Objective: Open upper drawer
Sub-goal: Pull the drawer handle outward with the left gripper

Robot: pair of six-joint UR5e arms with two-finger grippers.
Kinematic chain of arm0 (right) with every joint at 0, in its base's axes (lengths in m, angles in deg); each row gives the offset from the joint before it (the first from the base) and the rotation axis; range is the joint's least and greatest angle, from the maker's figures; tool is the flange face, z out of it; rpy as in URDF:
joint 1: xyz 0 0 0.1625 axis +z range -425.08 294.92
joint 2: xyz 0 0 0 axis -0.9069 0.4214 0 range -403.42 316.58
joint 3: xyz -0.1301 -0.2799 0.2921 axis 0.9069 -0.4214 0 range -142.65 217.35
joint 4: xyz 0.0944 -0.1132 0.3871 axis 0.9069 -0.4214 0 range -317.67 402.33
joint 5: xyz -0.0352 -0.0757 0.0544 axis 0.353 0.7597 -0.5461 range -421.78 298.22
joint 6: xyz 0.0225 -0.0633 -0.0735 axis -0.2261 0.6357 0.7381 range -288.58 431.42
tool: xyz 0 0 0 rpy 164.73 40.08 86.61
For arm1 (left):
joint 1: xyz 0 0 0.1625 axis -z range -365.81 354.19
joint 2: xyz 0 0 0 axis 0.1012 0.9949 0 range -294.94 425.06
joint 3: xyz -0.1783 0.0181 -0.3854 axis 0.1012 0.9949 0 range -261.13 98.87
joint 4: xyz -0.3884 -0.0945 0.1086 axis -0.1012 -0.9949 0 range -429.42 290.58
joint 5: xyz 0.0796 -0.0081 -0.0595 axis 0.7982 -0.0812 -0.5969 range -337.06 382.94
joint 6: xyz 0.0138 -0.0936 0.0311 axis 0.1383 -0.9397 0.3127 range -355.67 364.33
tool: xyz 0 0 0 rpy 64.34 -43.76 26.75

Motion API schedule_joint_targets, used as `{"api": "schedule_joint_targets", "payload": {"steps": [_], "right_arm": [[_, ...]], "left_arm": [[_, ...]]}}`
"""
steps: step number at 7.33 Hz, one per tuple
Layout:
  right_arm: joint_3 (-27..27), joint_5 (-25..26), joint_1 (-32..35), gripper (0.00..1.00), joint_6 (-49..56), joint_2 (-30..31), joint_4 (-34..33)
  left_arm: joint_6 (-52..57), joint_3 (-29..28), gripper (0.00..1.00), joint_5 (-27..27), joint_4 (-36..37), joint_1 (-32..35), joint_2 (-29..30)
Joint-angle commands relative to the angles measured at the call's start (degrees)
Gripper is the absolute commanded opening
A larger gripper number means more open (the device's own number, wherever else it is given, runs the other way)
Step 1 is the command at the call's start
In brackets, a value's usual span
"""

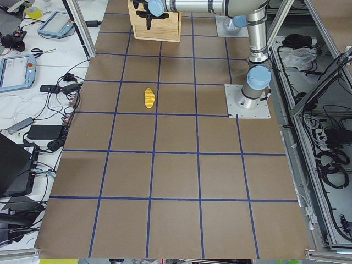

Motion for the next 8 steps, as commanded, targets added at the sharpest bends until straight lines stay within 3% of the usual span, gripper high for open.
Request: {"api": "schedule_joint_targets", "payload": {"steps": [1,8], "right_arm": [[0.0,-0.09,0.0,1.0,0.0,0.0,0.0],[0.0,0.0,0.0,1.0,0.0,0.0,0.0]], "left_arm": [[0.53,-0.03,1.0,2.51,-0.56,-0.08,0.0],[3.44,0.06,1.0,3.04,-1.62,-2.8,-0.44]]}}
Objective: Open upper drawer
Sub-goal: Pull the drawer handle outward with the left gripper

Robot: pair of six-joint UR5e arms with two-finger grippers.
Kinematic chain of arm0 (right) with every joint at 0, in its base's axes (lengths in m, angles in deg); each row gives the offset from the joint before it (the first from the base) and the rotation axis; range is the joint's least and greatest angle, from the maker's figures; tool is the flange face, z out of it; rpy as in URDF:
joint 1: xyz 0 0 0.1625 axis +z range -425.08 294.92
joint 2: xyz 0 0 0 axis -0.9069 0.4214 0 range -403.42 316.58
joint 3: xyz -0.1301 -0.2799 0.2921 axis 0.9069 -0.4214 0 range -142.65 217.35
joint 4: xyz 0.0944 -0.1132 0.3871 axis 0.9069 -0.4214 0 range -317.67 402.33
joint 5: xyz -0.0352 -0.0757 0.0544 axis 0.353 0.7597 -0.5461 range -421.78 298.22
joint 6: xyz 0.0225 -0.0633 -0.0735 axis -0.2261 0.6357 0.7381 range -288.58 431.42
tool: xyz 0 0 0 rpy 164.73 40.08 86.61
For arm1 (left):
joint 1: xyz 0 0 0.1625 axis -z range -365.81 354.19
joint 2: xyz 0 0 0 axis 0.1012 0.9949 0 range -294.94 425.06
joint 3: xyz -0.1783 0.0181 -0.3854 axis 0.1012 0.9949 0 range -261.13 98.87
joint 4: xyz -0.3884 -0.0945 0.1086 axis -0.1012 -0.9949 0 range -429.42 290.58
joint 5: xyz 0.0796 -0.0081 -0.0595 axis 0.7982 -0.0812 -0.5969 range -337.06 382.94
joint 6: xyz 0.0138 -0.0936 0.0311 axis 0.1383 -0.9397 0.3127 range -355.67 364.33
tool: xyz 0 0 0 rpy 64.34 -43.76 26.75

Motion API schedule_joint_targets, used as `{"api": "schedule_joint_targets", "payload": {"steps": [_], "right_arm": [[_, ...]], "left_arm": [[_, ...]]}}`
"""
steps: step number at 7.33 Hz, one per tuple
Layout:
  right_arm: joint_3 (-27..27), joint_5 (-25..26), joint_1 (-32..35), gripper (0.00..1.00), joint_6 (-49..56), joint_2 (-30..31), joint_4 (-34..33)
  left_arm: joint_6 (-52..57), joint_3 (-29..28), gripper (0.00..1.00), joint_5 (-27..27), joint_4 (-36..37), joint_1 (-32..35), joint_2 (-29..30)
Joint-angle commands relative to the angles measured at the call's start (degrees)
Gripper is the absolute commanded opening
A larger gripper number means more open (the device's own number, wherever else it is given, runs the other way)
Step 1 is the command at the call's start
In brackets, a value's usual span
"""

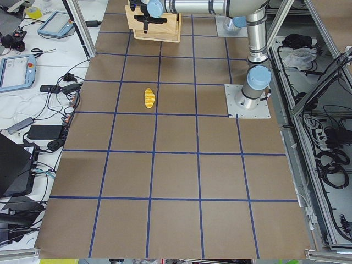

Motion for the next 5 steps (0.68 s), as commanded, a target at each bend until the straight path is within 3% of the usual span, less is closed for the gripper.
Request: {"api": "schedule_joint_targets", "payload": {"steps": [1,5], "right_arm": [[0.0,0.06,0.0,1.0,0.0,0.0,0.0],[0.0,0.06,0.0,1.0,0.0,0.0,0.0]], "left_arm": [[0.27,-0.13,1.0,0.06,-1.35,-1.02,-0.35],[1.41,0.13,1.0,0.06,-3.29,-2.78,-1.49]]}}
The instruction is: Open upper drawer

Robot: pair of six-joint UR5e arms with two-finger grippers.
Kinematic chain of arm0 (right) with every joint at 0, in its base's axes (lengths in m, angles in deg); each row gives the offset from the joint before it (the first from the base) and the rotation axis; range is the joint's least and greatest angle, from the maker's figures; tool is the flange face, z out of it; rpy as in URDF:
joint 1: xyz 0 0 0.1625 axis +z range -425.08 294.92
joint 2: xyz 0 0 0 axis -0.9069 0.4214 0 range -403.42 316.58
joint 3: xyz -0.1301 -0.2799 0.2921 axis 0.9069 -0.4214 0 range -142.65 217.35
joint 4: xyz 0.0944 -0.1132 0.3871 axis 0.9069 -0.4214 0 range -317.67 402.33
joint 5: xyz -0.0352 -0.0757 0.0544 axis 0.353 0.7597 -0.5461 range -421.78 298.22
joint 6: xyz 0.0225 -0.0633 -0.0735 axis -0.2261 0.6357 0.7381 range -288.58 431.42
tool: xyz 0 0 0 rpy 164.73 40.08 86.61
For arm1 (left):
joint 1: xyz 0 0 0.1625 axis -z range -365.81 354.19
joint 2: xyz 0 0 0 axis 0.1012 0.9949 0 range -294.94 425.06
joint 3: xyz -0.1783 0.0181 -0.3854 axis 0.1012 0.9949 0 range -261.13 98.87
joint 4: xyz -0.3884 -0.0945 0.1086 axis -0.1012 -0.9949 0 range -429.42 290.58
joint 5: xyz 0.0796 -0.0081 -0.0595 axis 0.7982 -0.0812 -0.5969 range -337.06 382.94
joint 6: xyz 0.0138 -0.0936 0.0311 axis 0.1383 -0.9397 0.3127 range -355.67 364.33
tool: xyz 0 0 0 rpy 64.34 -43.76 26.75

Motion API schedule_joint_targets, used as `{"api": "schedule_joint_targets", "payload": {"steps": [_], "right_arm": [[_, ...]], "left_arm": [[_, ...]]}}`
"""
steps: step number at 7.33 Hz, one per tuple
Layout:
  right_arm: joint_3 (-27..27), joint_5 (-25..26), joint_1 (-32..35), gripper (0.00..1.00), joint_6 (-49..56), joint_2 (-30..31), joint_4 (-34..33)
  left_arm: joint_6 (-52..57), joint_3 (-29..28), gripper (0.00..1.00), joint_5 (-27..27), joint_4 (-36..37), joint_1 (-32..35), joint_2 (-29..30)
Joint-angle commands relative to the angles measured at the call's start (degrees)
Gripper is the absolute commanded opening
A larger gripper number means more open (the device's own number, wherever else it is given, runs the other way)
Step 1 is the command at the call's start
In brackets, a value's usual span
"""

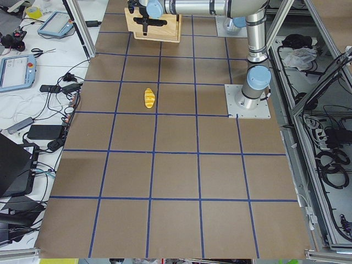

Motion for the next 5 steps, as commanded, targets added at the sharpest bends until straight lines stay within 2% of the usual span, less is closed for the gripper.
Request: {"api": "schedule_joint_targets", "payload": {"steps": [1,5], "right_arm": [[0.0,0.0,0.0,1.0,0.0,0.0,0.0],[0.0,0.0,0.0,1.0,0.0,0.0,0.0]], "left_arm": [[0.83,0.42,1.0,0.06,-0.48,-1.1,-0.41],[1.53,0.42,1.0,0.06,-0.75,-1.54,-0.5]]}}
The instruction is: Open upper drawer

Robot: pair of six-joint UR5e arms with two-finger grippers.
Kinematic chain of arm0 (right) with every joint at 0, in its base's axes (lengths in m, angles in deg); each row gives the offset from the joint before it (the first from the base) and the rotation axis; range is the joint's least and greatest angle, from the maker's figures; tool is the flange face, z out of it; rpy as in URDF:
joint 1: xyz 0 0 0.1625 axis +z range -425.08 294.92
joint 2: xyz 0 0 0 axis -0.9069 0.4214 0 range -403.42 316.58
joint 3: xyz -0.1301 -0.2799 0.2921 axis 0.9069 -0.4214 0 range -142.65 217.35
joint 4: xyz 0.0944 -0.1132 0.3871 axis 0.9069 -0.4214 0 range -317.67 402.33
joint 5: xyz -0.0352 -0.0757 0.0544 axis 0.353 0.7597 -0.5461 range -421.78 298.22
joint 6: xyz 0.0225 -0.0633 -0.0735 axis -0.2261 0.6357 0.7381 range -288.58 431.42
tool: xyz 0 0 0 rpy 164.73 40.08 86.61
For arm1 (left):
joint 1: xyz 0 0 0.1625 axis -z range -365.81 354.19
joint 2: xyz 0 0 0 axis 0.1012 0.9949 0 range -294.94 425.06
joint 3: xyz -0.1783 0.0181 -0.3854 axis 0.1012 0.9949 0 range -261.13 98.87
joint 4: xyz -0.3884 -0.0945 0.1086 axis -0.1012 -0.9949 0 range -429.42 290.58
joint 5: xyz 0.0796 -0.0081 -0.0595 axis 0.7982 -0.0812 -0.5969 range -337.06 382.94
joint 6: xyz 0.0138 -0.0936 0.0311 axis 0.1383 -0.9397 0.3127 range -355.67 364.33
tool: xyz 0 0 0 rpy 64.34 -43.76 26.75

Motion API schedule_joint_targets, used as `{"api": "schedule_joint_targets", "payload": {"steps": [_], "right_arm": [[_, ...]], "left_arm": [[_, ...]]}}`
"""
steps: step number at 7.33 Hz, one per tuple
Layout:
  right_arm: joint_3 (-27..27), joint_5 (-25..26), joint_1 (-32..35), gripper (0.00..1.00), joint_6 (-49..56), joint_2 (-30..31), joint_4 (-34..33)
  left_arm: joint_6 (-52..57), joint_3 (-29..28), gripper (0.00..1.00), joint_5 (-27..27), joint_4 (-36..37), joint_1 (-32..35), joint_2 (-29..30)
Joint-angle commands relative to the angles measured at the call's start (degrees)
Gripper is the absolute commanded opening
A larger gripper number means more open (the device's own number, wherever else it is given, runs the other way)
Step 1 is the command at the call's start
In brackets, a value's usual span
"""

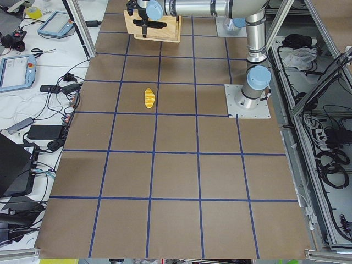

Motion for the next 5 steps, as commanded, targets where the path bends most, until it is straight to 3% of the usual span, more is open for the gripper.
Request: {"api": "schedule_joint_targets", "payload": {"steps": [1,5], "right_arm": [[0.0,-0.03,0.0,1.0,0.0,0.0,0.0],[0.0,0.06,0.0,1.0,0.0,0.0,0.0]], "left_arm": [[0.28,-0.49,1.0,0.0,-1.29,-0.1,-0.67],[0.28,-1.37,1.0,0.0,-6.83,-0.97,-5.33]]}}
